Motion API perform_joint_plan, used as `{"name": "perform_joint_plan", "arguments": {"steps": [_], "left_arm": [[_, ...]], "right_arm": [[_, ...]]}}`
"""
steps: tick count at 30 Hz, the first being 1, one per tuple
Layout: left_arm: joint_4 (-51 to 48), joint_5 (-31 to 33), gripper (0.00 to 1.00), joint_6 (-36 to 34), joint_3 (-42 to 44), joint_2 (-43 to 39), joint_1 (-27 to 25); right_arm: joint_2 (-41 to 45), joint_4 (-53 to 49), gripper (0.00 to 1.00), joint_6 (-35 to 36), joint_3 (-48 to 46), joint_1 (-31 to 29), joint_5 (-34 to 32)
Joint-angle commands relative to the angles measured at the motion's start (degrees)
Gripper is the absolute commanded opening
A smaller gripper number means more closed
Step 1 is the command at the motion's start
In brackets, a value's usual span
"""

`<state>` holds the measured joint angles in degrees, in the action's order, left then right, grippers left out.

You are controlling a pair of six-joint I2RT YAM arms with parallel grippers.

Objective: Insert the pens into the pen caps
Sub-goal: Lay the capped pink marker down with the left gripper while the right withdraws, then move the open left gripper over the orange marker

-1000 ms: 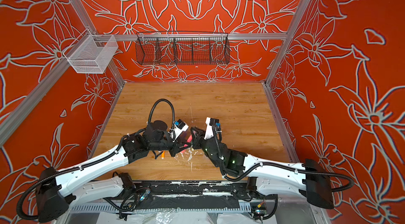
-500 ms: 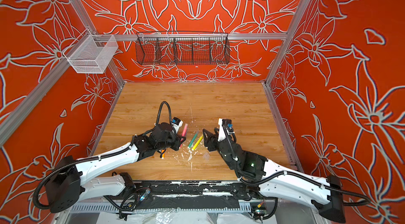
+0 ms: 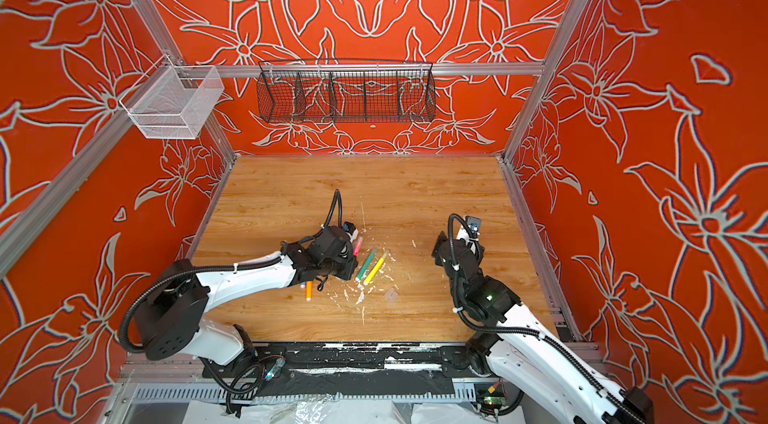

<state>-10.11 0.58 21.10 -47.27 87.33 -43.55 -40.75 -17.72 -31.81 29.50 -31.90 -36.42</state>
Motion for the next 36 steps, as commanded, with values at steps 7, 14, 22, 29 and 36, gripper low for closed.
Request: {"name": "perform_joint_plan", "arguments": {"steps": [7,14,22,29,36], "left_arm": [[-5.3,-0.5,0.00,1.4,-4.1,6.6,-0.2],[-11.7,-0.2,0.16,0.9,-9.5,10.4,-0.2],[-15.3,1.1,0.30,0.5,-13.0,11.3,-0.2],[-18.2,5.9,0.43,2.5,-9.9,0.4,-0.2],[-20.8,15.2,0.52,8.8,-1.1,-13.6,-0.1]], "right_arm": [[-4.2,7.8,0.74,3.4,-5.2,8.9,3.2],[-6.7,8.8,0.74,3.7,-4.9,9.1,4.9],[-8.0,8.5,0.73,3.8,-4.3,9.2,5.8],[-7.0,8.9,0.73,3.9,-4.9,9.2,5.9],[-5.5,9.2,0.73,4.0,-5.7,9.3,6.5]]}}
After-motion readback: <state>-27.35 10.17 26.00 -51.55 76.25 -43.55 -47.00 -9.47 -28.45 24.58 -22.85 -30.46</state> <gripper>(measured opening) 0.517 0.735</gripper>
